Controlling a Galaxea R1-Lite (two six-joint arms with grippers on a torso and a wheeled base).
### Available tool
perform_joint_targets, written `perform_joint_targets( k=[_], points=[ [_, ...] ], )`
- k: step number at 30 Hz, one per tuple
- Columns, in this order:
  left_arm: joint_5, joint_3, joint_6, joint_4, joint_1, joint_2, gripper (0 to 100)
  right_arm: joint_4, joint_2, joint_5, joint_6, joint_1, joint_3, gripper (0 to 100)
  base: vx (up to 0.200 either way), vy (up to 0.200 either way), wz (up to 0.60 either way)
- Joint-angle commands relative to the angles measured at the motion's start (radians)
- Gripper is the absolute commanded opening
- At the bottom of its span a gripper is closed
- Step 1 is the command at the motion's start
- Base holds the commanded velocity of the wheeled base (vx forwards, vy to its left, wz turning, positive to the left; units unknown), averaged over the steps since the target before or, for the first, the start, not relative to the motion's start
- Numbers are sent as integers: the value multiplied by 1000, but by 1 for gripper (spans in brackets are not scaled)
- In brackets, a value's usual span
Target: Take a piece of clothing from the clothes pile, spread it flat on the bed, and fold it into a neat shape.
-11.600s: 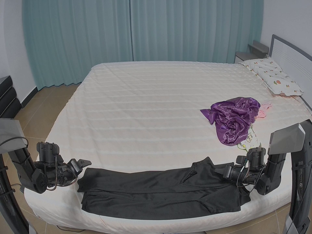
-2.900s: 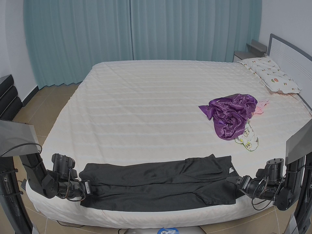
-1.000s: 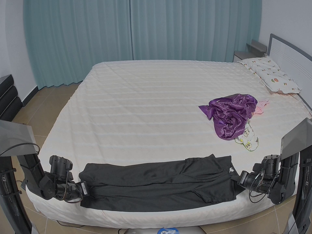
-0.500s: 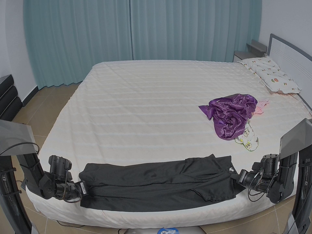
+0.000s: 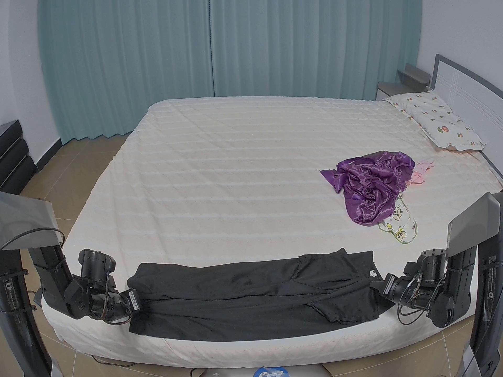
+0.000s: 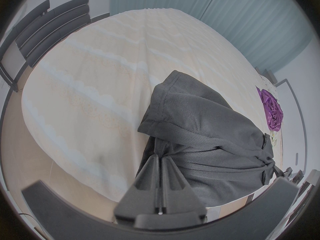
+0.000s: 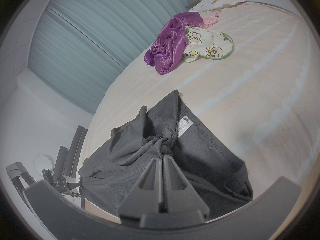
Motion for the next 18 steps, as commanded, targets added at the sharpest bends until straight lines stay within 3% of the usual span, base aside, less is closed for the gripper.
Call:
perform_joint_targets(
  k=[1,7,15,18],
  points=[
    [-1,-1,-1,-1,-2,2,100,-18,17,1,1,9,-1,100,0,0,0],
    [1,2,-1,-2,14,-24,100,-18,-10,-4,15,-10,2,100,0,0,0],
    [-13,-41,-5,47,93,-130,100,-16,-122,-5,154,-42,16,100,0,0,0],
    [-18,-88,-76,103,87,-131,100,-16,-124,-8,193,-34,19,100,0,0,0]
  ],
)
